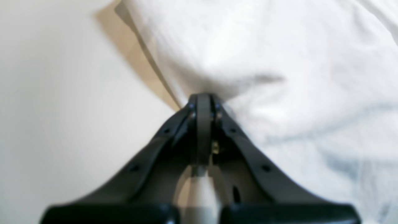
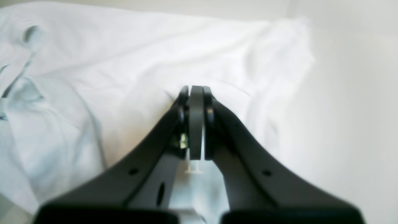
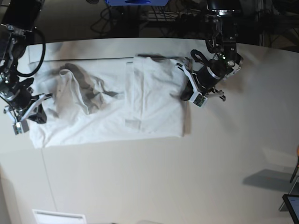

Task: Fold the T-shirt properly
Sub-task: 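Pinch the folded edge with the left gripper and pull it outward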

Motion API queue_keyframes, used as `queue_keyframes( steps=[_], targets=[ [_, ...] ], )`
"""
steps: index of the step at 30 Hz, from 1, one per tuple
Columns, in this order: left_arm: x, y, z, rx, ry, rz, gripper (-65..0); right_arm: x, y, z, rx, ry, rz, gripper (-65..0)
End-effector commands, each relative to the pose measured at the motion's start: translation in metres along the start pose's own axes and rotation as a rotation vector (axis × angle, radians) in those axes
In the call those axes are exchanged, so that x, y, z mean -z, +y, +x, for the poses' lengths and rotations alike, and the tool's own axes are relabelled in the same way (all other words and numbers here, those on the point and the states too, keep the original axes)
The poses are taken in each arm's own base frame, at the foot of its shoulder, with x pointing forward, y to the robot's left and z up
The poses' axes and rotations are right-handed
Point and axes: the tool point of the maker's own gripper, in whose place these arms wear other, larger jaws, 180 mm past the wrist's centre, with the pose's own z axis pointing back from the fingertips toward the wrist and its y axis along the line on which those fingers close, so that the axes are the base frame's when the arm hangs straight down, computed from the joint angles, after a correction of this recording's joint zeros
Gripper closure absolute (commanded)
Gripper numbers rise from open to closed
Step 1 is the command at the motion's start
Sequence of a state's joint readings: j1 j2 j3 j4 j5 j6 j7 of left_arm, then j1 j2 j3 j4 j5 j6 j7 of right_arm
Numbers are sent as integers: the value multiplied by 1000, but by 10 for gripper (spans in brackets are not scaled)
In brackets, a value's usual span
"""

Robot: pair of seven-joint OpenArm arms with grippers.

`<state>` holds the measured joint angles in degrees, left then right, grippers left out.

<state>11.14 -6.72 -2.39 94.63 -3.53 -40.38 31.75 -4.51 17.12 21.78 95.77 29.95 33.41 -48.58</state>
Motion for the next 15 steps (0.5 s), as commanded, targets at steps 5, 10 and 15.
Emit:
queue_keyframes(
  steps=[5,10,15],
  targets=[
    [-10,33,-27,10,90,65,0,-13,-19,4,11,-8,-46,-17],
    [-27,65,-32,-29,88,155,0,-23,-35,0,33,7,-87,-17],
    [-49,85,-11,-13,28,239,0,-30,-40,-8,-12,38,-72,-17]
  ],
)
